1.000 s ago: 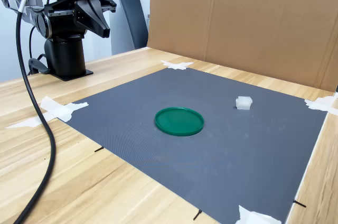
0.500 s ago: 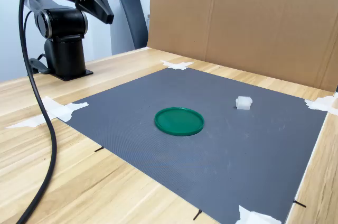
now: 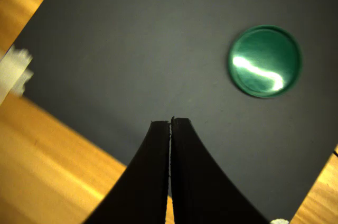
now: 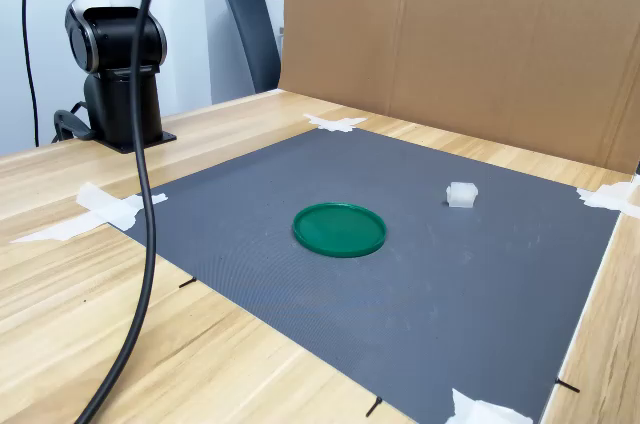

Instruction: Grasp a white terminal and put it in the green lid.

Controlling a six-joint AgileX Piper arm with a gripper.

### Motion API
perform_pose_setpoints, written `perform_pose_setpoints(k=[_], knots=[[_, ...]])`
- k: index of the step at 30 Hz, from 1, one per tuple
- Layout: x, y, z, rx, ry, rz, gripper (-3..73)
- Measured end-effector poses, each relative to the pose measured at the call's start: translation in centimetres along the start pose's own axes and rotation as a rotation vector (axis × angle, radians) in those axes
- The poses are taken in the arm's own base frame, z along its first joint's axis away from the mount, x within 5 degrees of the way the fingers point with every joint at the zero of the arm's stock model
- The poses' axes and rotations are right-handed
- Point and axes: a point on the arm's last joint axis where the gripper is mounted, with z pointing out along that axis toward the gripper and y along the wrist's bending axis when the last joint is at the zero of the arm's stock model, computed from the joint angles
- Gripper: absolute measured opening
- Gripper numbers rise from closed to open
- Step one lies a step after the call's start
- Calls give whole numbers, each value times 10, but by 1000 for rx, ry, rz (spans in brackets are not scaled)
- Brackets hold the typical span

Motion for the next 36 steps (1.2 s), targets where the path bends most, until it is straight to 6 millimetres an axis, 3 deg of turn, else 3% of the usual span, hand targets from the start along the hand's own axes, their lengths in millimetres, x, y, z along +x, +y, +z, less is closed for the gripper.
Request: perform_pose_setpoints(k=[6,13,17,19,23,24,28,31,36], knots=[[-14,14,13,-134,145,-198,-28],[-26,18,34,-98,200,-157,-28],[-37,16,22,-98,199,-147,-28],[-52,13,5,-77,158,-102,-28],[-73,5,-3,-59,154,-74,-28],[-85,-3,2,-38,163,-77,-28],[-96,-16,12,21,202,-108,-28],[-99,-21,17,43,223,-129,-28],[-102,-28,42,33,296,-142,-28]])
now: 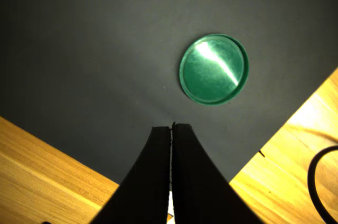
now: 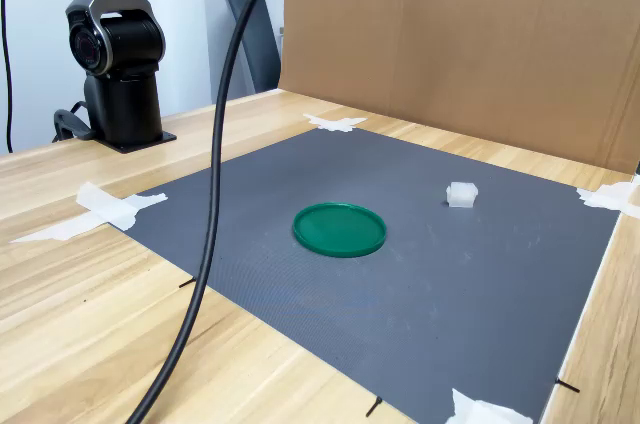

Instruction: Grasp a white terminal and put it in the green lid.

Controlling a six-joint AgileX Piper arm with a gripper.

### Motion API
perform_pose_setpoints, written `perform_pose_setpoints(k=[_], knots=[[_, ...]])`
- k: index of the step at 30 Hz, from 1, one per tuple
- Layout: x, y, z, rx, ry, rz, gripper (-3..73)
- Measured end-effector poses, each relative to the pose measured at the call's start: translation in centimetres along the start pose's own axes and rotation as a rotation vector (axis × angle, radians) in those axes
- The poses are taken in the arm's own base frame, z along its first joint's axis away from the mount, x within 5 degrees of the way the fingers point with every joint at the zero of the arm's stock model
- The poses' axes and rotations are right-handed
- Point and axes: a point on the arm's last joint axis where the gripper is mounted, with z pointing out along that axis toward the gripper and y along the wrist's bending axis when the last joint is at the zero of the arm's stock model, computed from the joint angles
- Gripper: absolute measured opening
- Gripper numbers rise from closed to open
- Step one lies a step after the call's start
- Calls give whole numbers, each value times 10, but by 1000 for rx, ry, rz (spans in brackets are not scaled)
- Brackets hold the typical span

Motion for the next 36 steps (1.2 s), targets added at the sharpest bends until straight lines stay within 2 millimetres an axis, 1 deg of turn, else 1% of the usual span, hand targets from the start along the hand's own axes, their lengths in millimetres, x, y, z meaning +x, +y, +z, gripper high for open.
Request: perform_pose_setpoints(k=[2,5,8,10,12,13,14,16,17,20,22,25,30,34,36], knots=[[-4,1,9,-38,6,-46,-28],[-6,3,11,-69,-4,-79,-17],[-10,6,17,-118,-18,-108,29],[-13,6,24,-132,-6,-111,135],[-13,6,26,-136,0,-111,174],[-16,5,37,-161,18,-106,273],[-18,5,44,-174,28,-103,370],[-20,5,51,-190,38,-106,470],[-22,6,57,-208,42,-119,541],[-24,6,60,-220,31,-133,582],[-32,9,62,-271,-10,-115,608],[-41,8,57,-296,-61,-76,609],[-49,13,68,-301,-58,-88,609],[-66,34,98,-269,-10,-202,606],[-71,41,106,-259,-6,-235,604]])
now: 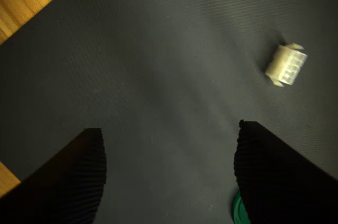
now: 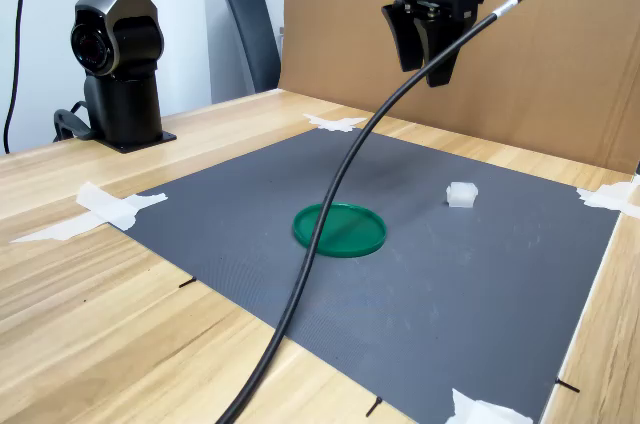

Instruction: Grasp a white terminal and put it in the green lid.

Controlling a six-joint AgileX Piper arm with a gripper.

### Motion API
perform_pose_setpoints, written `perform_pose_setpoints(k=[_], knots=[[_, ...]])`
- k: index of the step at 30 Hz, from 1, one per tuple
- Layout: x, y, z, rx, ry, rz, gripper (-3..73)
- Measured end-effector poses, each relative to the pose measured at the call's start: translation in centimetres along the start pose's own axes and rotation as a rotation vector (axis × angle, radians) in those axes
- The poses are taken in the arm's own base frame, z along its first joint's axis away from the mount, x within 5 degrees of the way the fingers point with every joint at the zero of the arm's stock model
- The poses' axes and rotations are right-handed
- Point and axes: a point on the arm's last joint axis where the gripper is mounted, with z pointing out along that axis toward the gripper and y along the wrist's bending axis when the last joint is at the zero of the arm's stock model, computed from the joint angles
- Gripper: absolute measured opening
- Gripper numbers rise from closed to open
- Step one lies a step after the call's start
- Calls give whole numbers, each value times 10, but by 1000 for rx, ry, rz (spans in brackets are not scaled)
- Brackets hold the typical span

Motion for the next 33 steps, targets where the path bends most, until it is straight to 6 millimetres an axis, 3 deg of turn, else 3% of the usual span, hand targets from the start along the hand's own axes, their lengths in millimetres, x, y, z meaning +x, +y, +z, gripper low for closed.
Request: perform_pose_setpoints(k=[4,6,9,14,16,18,21,26,33], knots=[[-8,7,19,-7,43,-52,600],[-14,13,38,-9,88,-72,598],[-15,11,38,12,78,-60,598],[-20,-5,25,76,27,8,597],[-17,-29,8,121,-16,80,597],[-15,-35,4,133,-24,101,597],[6,-64,-8,163,-14,198,597],[26,-76,-11,152,56,247,597],[33,-73,-11,118,136,206,565]])
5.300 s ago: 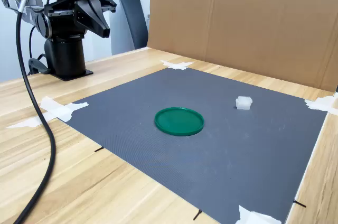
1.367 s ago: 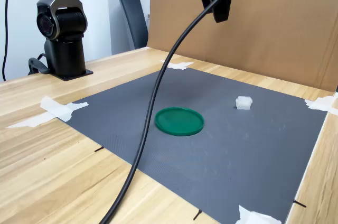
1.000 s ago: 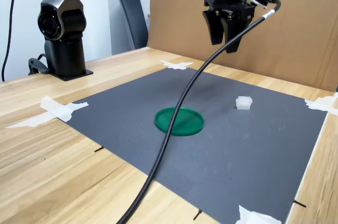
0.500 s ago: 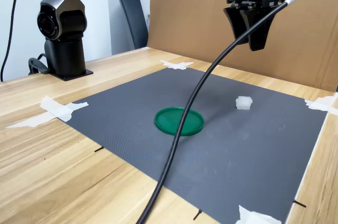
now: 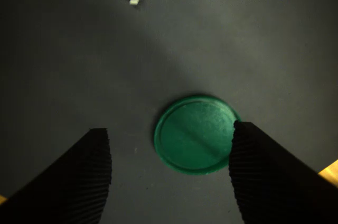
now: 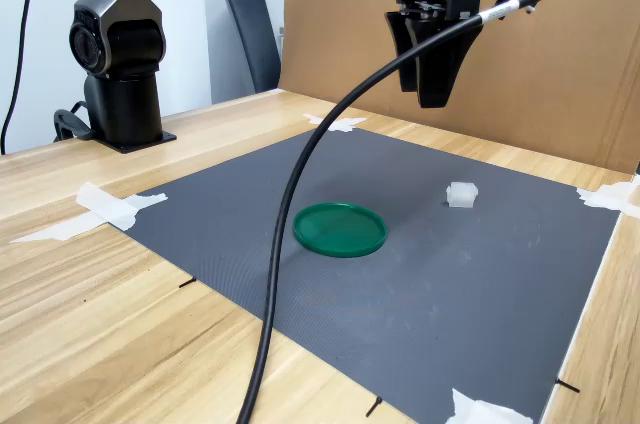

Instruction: Grasp a white terminal and put it in the green lid.

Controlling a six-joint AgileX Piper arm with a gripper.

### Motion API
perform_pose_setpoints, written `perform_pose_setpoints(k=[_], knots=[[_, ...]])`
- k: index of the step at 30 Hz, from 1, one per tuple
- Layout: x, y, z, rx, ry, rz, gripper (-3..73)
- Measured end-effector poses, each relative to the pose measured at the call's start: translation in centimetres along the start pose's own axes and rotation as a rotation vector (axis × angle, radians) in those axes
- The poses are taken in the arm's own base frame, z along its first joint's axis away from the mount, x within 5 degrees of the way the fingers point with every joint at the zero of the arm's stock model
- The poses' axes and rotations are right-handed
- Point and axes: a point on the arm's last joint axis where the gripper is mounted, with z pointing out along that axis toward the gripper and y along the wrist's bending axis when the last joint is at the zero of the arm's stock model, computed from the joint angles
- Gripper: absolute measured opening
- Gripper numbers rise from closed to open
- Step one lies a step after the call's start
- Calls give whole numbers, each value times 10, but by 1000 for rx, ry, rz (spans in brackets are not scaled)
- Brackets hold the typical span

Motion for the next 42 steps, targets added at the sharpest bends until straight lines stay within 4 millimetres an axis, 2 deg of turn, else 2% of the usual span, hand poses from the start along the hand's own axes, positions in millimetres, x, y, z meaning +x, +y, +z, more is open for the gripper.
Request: perform_pose_setpoints(k=[4,5,9,11,14,18,19,22,25,27,31,33,34,42], knots=[[-3,-9,3,47,-58,-29,550],[-9,-16,12,77,-94,-41,548],[-14,-22,38,81,-79,-45,548],[-18,-25,58,80,-78,-21,548],[-23,-29,71,75,-72,-20,547],[-39,-35,62,75,-130,3,546],[-50,-29,54,74,-151,-7,546],[-66,-9,47,55,-156,-44,546],[-74,10,51,24,-133,-66,546],[-80,25,63,6,-87,-54,546],[-83,28,70,2,-85,-48,546],[-83,27,78,6,-70,-54,546],[-84,28,91,-7,-47,-55,546],[-86,29,92,-7,-69,-57,546]])
